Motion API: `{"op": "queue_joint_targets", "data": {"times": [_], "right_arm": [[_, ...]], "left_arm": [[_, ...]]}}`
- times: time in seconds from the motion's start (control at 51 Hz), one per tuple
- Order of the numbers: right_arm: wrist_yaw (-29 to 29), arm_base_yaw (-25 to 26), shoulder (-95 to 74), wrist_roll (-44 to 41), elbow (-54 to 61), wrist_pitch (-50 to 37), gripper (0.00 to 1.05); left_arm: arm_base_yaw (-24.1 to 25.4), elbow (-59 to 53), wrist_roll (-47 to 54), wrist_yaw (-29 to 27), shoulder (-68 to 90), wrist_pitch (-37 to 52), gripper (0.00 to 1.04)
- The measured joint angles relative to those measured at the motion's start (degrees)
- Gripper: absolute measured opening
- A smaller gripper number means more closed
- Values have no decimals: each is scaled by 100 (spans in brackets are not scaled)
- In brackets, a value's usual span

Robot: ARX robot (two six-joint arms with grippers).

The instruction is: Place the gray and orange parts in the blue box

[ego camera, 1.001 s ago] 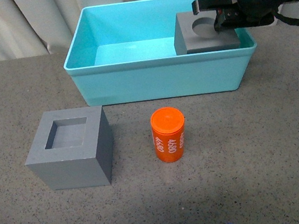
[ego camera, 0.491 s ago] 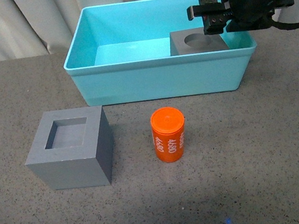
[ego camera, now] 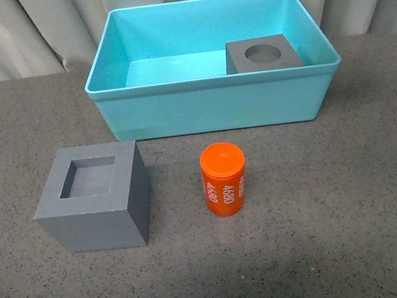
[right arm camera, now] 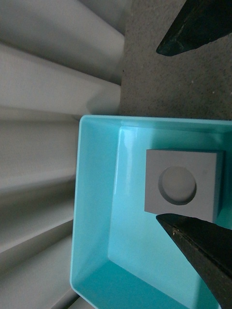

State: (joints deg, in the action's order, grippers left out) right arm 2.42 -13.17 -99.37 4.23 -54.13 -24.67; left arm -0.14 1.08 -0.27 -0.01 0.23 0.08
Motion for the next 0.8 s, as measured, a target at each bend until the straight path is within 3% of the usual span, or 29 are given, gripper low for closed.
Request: {"op": "queue_joint_targets", "data": {"times": [0.275,0.667,0.746,0.805], "right_arm": [[22,-133,1569,31,1742,-295,95],[452,-201,2750,-363,2719,-205,95],[450,-203,2747,-402,2721,-205,95],[461,-205,2758,-407,2726,-205,95]], "left_arm": [[0,0,0,0,0,0,98],[-4,2,-9,-35,7,-9,98],[-546,402,-389,-1357,894,-828,98],[-905,612,-549,-1655,1904,-518,98]]}}
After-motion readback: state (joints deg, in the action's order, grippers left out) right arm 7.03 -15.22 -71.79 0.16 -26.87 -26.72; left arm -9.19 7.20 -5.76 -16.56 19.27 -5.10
